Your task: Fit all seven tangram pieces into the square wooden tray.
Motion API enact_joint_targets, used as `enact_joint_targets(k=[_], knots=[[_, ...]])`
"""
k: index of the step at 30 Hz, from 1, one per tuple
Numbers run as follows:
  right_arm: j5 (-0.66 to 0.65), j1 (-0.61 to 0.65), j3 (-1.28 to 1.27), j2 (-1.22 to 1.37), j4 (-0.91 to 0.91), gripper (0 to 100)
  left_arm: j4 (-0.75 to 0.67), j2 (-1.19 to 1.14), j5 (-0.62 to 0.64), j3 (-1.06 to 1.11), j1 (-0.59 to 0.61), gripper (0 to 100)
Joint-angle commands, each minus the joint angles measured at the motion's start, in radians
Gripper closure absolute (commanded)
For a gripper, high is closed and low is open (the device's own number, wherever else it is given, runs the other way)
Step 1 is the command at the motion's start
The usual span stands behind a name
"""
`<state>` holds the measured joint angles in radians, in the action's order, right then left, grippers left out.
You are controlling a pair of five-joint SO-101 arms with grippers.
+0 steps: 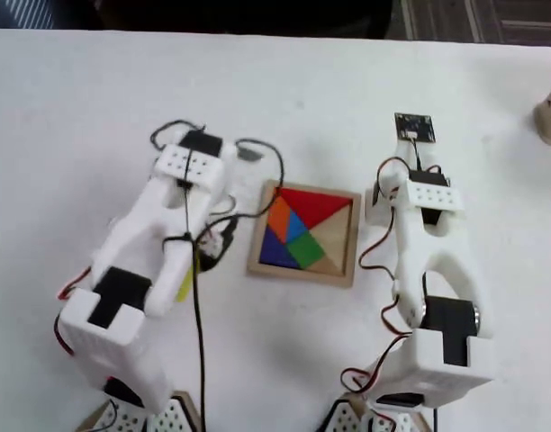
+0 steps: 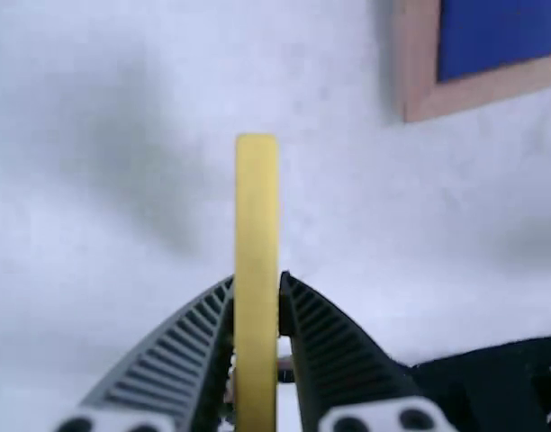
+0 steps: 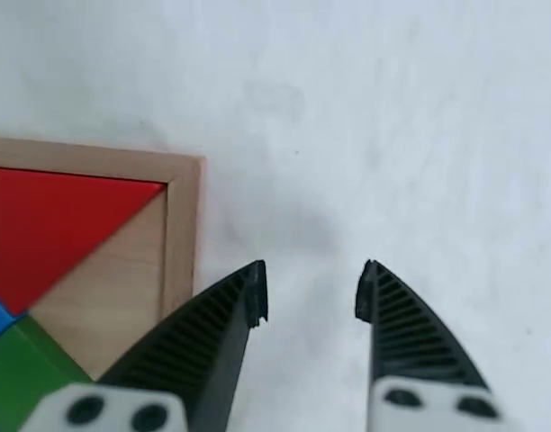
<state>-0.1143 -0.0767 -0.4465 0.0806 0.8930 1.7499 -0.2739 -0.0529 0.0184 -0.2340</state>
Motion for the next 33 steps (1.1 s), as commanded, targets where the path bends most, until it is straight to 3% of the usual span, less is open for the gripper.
enact_joint_targets(k=[1,7,14,16,22,30,33], knots=[[-0.006,-0.007,0.041,-0.008,-0.021,83.6,0.006,0.005,0.078,-0.19,-0.101,98],[-0.006,-0.007,0.015,-0.01,-0.021,83.6,-0.169,0.005,0.311,-0.238,-0.236,98],[-0.006,-0.007,0.015,-0.01,-0.019,83.6,-0.482,-0.025,0.445,-0.239,-0.248,98],[-0.006,-0.01,0.014,-0.01,-0.016,83.6,-0.48,-0.065,0.517,-0.267,-0.266,98],[-0.005,-0.071,0.014,-0.016,-0.001,83.6,-0.411,-0.183,0.496,-0.396,-0.274,98],[-0.005,-0.084,0.015,-0.01,0.008,83.6,-0.419,-0.381,0.508,-0.677,-0.34,98],[-0.005,-0.084,0.015,-0.01,0.008,83.6,-0.408,-0.492,0.635,-0.807,-0.334,98]])
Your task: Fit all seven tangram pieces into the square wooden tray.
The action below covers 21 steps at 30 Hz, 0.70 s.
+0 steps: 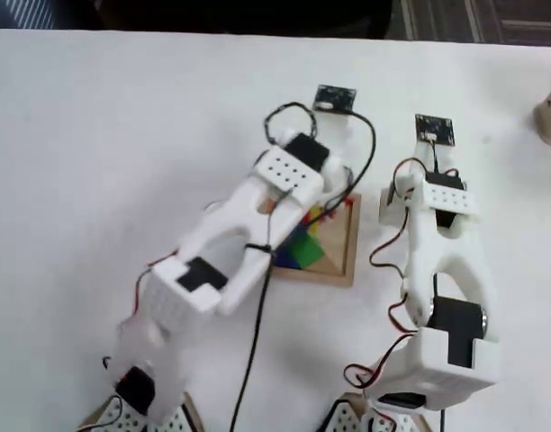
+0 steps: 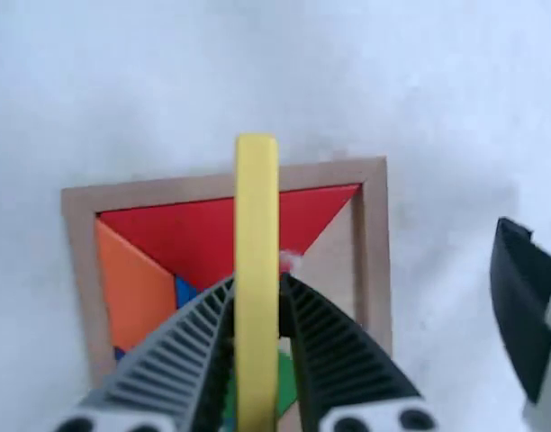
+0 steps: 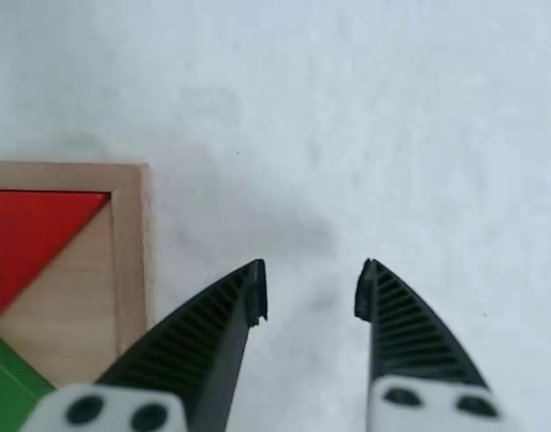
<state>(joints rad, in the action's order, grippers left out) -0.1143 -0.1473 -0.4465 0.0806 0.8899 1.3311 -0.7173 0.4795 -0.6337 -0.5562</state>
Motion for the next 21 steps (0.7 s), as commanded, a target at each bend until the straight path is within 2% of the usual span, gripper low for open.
enact_joint_targets(k=[1,4,12,17,21], knots=[[-0.005,-0.012,0.015,-0.012,0.012,83.6,0.025,-0.087,0.153,-0.193,-0.005,98],[-0.011,-0.012,0.015,-0.013,0.012,83.6,0.052,-0.199,0.233,-0.299,-0.004,98],[-0.012,-0.005,0.018,-0.013,0.012,83.6,0.117,-0.383,0.232,-0.623,-0.03,98],[-0.009,-0.012,0.018,-0.013,0.012,83.6,0.123,-0.475,0.167,-0.733,-0.064,98],[-0.009,-0.012,0.018,-0.012,0.012,83.6,0.147,-0.507,0.161,-0.801,-0.074,96]])
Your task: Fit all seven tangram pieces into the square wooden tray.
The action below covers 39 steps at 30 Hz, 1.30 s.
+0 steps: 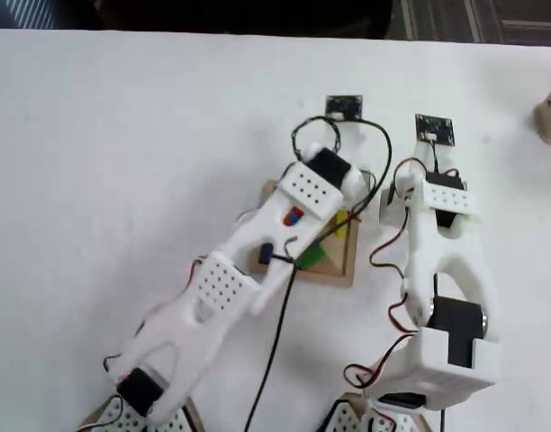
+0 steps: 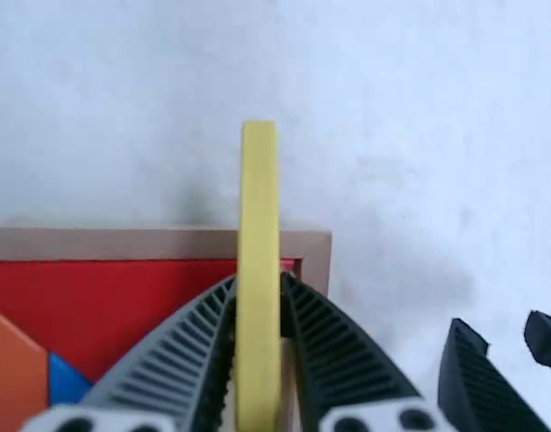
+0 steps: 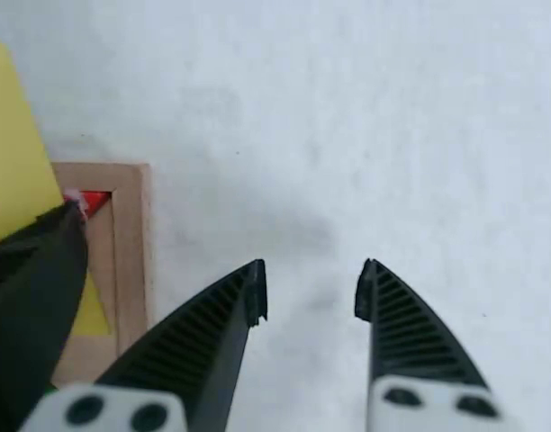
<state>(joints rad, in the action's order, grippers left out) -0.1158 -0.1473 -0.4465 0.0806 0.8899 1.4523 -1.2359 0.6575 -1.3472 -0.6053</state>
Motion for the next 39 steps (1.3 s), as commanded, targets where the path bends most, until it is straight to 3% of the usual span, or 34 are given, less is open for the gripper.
enact_joint_targets(k=[1,6,11,15,27,33,39], knots=[[-0.008,-0.012,0.018,-0.012,0.012,83.6,0.04,0.012,-0.017,-0.103,-0.035,94],[-0.008,-0.012,0.018,-0.012,0.012,83.6,0.074,0.004,-0.017,-0.101,-0.071,83],[-0.011,-0.008,0.017,-0.012,0.012,83.6,0.071,0.004,-0.02,-0.089,-0.058,82],[-0.011,-0.007,0.017,-0.012,0.012,83.6,0.072,0.004,-0.091,-0.089,-0.024,82],[-0.012,-0.007,0.015,-0.012,0.012,83.6,0.189,0.015,-0.11,-0.1,0.074,82],[-0.012,-0.007,0.015,-0.012,0.012,83.6,0.319,0.01,-0.173,-0.258,0.133,82],[-0.012,-0.007,0.015,-0.012,0.012,83.6,0.333,0.004,-0.224,-0.302,0.223,82]])
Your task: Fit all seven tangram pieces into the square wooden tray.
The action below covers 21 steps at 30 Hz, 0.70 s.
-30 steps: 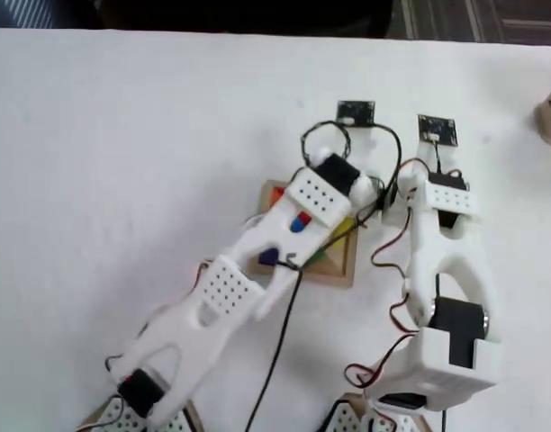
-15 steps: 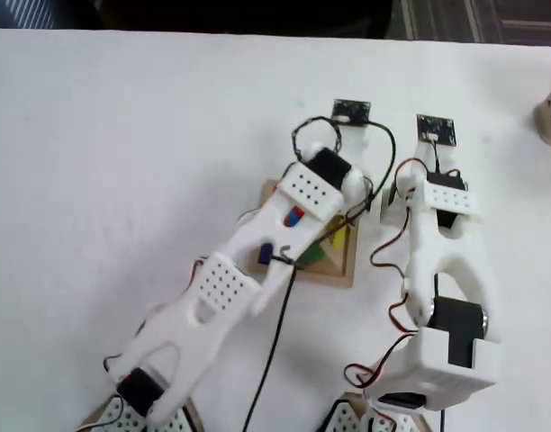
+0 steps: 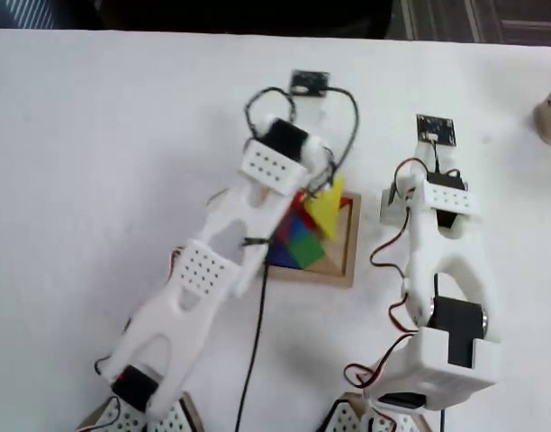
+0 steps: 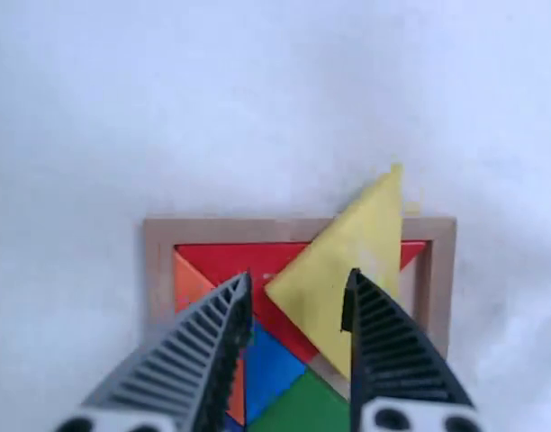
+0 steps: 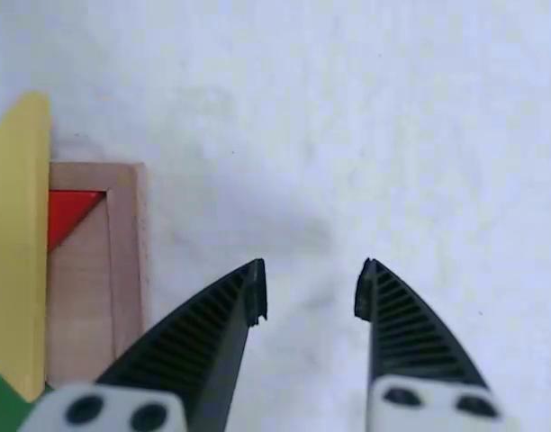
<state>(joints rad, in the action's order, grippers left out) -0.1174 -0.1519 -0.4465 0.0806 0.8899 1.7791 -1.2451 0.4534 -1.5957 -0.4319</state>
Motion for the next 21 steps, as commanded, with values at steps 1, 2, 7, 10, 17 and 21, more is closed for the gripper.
enact_joint_targets(k=[1,2,7,10,17,21], knots=[[-0.011,-0.002,0.015,-0.012,0.012,83.6,0.006,0.013,-0.021,-0.054,0.062,82],[-0.011,-0.002,0.015,-0.012,0.012,83.6,0.006,0.013,-0.021,-0.054,0.073,82],[-0.011,-0.002,0.015,-0.012,0.012,83.6,0.008,0.022,-0.109,-0.061,0.104,82],[-0.011,-0.002,0.015,-0.012,0.012,83.6,0.008,0.022,-0.13,-0.063,0.124,82],[-0.008,-0.001,0.015,-0.012,0.012,83.6,0.006,0.031,-0.172,-0.064,0.166,82],[-0.003,0.007,0.017,-0.012,0.01,85.7,0.006,0.048,-0.17,-0.063,0.173,92]])
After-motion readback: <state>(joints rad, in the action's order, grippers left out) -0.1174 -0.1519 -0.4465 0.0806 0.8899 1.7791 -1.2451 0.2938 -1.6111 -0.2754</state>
